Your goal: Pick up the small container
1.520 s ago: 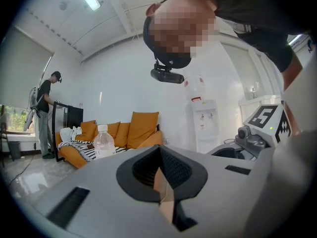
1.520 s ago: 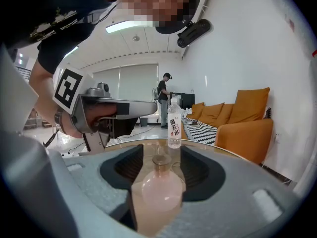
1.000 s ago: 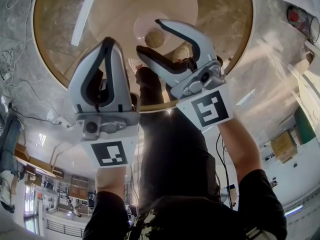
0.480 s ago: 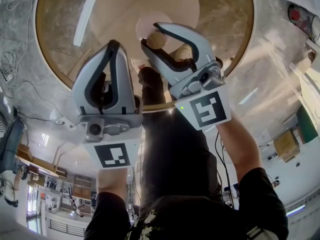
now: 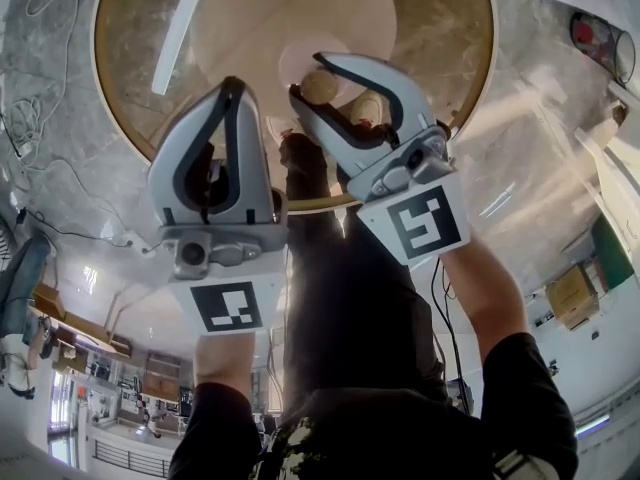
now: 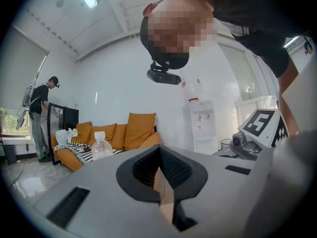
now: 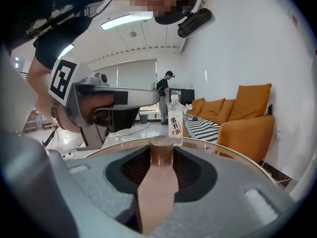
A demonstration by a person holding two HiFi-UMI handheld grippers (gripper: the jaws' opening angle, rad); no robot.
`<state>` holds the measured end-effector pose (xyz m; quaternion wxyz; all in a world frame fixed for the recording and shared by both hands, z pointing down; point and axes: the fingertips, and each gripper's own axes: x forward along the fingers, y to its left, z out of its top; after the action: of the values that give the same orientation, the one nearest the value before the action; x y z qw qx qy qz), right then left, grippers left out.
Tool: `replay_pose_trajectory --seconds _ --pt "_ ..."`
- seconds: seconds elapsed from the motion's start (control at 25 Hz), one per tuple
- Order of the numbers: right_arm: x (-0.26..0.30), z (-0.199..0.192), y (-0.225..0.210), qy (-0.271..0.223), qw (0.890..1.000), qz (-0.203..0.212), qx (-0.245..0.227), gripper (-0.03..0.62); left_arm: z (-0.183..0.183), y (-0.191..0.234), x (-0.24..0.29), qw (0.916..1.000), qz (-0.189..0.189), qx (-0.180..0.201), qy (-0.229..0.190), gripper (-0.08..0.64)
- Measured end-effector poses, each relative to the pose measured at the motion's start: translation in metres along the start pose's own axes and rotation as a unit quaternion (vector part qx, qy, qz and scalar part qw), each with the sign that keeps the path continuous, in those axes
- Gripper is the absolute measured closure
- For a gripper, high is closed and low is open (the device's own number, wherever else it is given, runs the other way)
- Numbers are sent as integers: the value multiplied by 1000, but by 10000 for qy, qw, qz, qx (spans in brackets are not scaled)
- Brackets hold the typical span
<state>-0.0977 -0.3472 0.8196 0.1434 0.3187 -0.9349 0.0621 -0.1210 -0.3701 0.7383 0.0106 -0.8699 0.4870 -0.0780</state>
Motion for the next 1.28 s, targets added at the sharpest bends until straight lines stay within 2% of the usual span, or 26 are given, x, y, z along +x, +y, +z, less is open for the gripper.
replay_pose_trajectory --seconds 0.72,1.16,1.28 --pt "-54 152 -2 -131 9992 188 -323 457 143 10 -25 9992 356 182 -66 563" --pt "-97 207 -1 -196 9988 110 -431 459 202 -8 -36 9988 409 225 -135 563" --pt "-104 211 -4 -137 9993 81 -348 457 203 -10 -34 9989 385 228 -101 563"
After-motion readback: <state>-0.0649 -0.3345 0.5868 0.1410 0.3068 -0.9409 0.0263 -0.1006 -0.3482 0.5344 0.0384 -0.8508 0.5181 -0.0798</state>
